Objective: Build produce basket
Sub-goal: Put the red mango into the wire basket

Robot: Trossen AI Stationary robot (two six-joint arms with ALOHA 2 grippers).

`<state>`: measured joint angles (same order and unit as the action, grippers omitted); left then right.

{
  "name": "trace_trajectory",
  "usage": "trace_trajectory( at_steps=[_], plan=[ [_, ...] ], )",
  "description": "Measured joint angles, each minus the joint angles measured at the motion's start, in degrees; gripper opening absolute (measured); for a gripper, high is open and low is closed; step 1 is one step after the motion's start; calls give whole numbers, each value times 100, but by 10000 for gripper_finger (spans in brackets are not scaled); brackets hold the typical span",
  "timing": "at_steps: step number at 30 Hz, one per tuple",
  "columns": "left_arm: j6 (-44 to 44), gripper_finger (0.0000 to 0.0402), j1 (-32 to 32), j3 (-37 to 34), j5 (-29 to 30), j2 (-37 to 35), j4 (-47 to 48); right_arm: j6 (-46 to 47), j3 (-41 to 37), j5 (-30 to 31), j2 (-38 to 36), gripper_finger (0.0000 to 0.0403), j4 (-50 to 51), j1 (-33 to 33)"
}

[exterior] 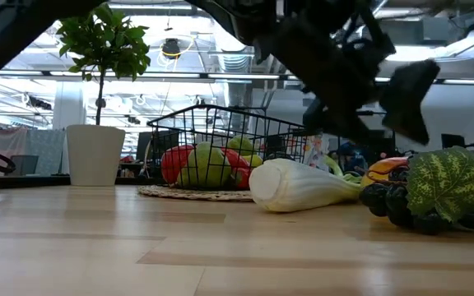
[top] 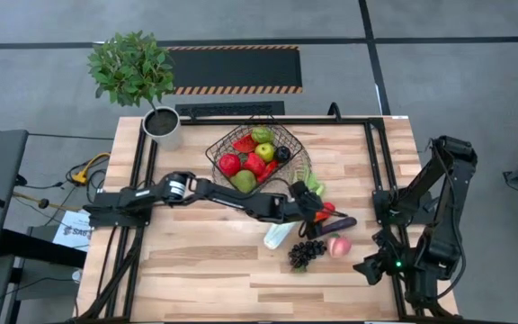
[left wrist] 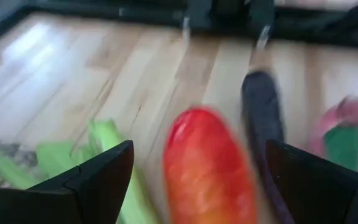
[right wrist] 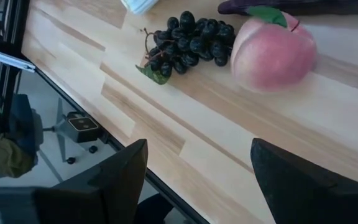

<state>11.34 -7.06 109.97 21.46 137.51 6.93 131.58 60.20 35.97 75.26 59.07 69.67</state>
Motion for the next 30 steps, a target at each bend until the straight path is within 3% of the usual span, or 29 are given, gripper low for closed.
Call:
trace_trajectory(
  at_steps=[6, 12, 21, 30],
  plan=[
    [437, 348, 100, 89, -161, 157, 498, -1, 0, 0, 0, 305, -45, -4],
    [146, 348, 127, 92, -321, 151, 541, -3, 0, 0, 0, 305, -15, -7],
    [425, 348, 70, 90, -575, 409, 653, -8, 0, 1, 0, 305, 49, -5],
    [590, 340, 25, 113, -512, 390, 1100, -10, 0, 2, 0, 305, 46, -7]
  ],
)
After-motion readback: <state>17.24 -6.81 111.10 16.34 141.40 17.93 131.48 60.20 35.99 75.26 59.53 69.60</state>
